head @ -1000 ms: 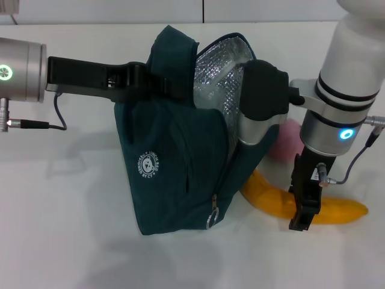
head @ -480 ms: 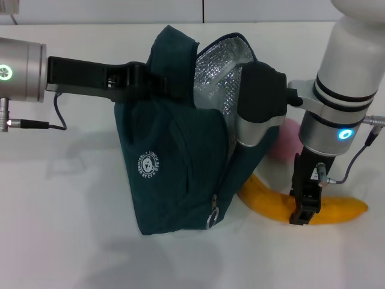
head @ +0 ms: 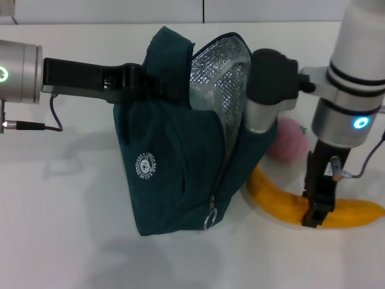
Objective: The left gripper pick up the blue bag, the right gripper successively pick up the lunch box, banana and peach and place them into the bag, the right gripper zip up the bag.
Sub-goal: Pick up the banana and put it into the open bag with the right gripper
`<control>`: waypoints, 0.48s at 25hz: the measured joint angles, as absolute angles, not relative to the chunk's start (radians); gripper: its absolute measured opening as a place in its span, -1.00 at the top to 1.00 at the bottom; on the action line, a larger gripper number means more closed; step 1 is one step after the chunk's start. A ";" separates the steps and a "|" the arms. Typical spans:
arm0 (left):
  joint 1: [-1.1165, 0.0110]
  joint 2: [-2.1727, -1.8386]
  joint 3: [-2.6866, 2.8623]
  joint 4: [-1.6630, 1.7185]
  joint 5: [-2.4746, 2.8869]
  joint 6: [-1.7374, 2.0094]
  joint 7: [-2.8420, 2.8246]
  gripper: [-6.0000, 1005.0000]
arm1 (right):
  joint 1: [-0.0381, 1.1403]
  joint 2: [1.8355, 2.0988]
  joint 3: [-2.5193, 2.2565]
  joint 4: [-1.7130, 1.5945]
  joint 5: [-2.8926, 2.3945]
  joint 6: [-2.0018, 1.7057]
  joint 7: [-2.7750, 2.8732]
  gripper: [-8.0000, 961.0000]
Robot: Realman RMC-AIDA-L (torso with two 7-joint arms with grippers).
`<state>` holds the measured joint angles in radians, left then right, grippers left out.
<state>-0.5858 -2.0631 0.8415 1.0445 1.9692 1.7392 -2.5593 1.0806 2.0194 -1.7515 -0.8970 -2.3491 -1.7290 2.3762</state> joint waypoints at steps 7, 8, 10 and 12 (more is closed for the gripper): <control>-0.584 -2.063 0.840 1.045 1.968 1.738 -2.555 0.92 | 1.011 2.014 -1.542 -1.015 -2.496 -1.869 2.373 0.14; -0.584 -2.062 0.838 1.045 1.968 1.738 -2.554 0.92 | 1.003 2.012 -1.506 -1.028 -2.508 -1.890 2.371 0.14; -0.585 -2.060 0.832 1.045 1.967 1.739 -2.554 0.92 | 0.990 2.003 -1.445 -1.052 -2.526 -1.914 2.368 0.14; -0.585 -2.059 0.828 1.045 1.967 1.739 -2.554 0.92 | 0.976 1.988 -1.385 -1.079 -2.542 -1.926 2.367 0.14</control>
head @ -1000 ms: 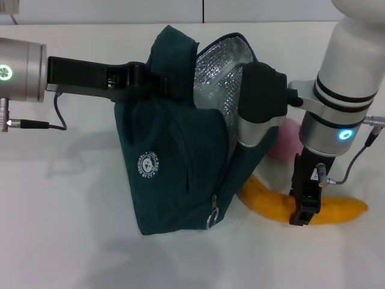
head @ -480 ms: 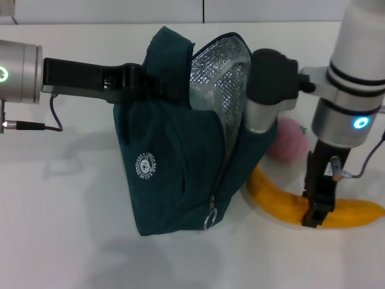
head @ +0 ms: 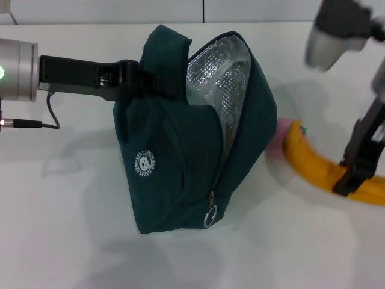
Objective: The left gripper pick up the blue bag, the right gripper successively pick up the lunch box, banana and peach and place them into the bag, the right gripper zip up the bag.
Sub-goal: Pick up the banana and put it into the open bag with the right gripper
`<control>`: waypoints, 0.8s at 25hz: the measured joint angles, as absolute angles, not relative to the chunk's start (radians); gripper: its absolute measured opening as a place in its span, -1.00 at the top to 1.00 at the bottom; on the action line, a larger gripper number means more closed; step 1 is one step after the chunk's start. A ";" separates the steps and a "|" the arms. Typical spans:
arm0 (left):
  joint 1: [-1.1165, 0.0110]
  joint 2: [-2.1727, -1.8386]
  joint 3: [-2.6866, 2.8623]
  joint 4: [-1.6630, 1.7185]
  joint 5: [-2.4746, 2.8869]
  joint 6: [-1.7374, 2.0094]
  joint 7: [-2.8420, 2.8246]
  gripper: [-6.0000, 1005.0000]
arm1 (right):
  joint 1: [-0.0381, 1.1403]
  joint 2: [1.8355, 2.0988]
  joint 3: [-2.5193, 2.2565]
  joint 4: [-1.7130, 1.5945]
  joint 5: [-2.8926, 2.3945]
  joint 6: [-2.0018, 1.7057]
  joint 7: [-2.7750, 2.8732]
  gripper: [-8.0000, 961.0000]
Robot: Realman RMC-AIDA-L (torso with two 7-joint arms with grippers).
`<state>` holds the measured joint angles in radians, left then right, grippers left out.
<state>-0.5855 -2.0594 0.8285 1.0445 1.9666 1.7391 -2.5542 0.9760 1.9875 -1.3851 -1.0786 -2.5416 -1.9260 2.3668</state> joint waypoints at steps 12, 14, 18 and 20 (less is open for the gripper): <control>-0.575 -2.059 0.828 1.048 1.947 1.743 -2.546 0.92 | 0.913 1.935 -1.008 -1.214 -2.495 -1.912 2.341 0.13; -0.572 -2.059 0.829 1.047 1.942 1.747 -2.544 0.92 | 0.900 1.938 -0.973 -1.233 -2.436 -1.901 2.325 0.13; -0.567 -2.060 0.829 1.048 1.940 1.754 -2.535 0.92 | 0.854 1.946 -0.953 -1.281 -2.269 -1.840 2.295 0.13; -0.565 -2.061 0.829 1.047 1.940 1.755 -2.529 0.92 | 0.824 1.954 -0.952 -1.305 -2.193 -1.798 2.266 0.12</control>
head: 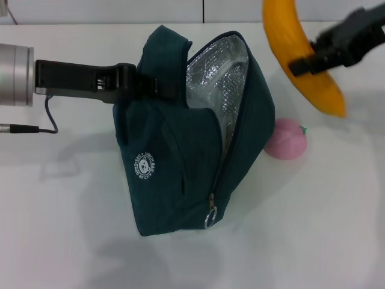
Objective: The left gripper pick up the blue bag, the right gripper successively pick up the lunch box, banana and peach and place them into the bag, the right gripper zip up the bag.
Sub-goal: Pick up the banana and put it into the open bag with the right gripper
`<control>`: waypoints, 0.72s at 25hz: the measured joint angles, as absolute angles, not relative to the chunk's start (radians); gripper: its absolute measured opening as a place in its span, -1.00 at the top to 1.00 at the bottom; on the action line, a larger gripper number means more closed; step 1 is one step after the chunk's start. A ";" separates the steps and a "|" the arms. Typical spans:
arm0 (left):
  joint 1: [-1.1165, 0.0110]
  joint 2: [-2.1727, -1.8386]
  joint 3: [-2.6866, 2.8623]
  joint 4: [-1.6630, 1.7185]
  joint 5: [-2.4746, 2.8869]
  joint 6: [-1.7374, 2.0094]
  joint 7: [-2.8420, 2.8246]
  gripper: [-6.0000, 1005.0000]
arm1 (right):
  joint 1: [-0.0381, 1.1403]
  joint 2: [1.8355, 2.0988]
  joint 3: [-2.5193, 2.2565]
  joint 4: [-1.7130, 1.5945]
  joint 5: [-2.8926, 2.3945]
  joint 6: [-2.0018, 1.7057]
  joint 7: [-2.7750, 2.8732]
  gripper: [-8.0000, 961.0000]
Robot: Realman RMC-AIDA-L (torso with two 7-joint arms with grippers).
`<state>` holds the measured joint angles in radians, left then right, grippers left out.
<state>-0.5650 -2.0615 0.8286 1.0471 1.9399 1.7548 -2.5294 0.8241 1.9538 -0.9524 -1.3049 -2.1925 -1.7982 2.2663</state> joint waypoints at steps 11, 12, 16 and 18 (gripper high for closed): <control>-0.563 -2.068 0.830 1.045 1.939 1.755 -2.524 0.92 | 0.692 2.020 -0.973 -1.281 -1.748 -1.609 1.982 0.11; -0.564 -2.069 0.830 1.045 1.939 1.755 -2.524 0.92 | 0.682 2.020 -0.986 -1.263 -1.702 -1.592 1.955 0.11; -0.564 -2.073 0.831 1.045 1.939 1.755 -2.523 0.92 | 0.663 2.018 -1.027 -1.115 -1.492 -1.543 1.822 0.10; -0.564 -2.074 0.831 1.045 1.939 1.755 -2.522 0.92 | 0.670 2.019 -1.033 -1.024 -1.450 -1.540 1.765 0.10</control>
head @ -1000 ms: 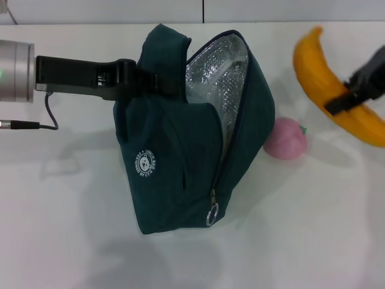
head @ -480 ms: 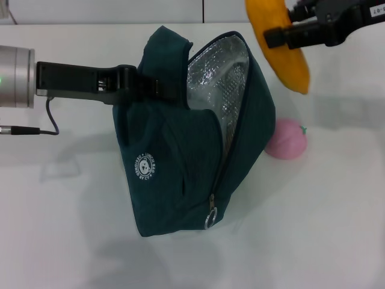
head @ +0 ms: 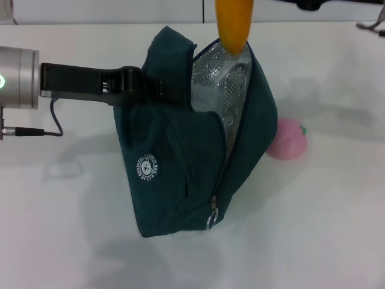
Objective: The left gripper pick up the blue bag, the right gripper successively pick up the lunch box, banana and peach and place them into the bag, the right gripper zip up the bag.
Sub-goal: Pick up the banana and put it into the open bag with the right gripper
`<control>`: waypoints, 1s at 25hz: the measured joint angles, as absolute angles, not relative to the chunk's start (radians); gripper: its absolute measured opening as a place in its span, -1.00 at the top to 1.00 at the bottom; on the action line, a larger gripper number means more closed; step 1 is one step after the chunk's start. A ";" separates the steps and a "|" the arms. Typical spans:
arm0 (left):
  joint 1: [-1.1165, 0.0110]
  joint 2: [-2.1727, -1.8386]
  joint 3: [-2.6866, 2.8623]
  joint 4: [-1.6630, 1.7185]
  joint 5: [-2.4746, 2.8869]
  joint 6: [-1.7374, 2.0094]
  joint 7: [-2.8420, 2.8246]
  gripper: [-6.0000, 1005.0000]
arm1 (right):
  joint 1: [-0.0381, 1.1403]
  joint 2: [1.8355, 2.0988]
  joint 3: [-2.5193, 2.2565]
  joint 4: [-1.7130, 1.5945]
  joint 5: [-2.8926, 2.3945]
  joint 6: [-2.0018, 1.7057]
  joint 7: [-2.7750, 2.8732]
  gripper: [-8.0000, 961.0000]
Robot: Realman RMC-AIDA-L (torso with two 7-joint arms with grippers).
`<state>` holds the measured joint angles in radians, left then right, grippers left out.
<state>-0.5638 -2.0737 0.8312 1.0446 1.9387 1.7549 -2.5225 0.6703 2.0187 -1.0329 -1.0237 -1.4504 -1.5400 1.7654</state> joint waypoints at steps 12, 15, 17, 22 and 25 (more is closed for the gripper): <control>-0.567 -2.077 0.829 1.044 1.939 1.754 -2.523 0.92 | 0.749 2.027 -1.092 -0.651 -1.410 -1.534 1.557 0.09; -0.568 -2.077 0.829 1.043 1.939 1.754 -2.523 0.92 | 0.755 2.028 -1.170 -0.629 -1.374 -1.516 1.525 0.09; -0.566 -2.077 0.828 1.043 1.939 1.754 -2.523 0.92 | 0.752 2.028 -1.215 -0.626 -1.347 -1.500 1.513 0.08; -0.564 -2.075 0.828 1.043 1.939 1.752 -2.523 0.92 | 0.741 2.027 -1.244 -0.624 -1.331 -1.491 1.509 0.08; -0.563 -2.075 0.828 1.043 1.939 1.752 -2.523 0.92 | 0.729 2.025 -1.240 -0.631 -1.331 -1.492 1.509 0.07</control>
<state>-0.5633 -2.0754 0.8282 1.0431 1.9390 1.7516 -2.5234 0.7289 2.0252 -1.2398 -0.6310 -1.3310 -1.4919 1.5089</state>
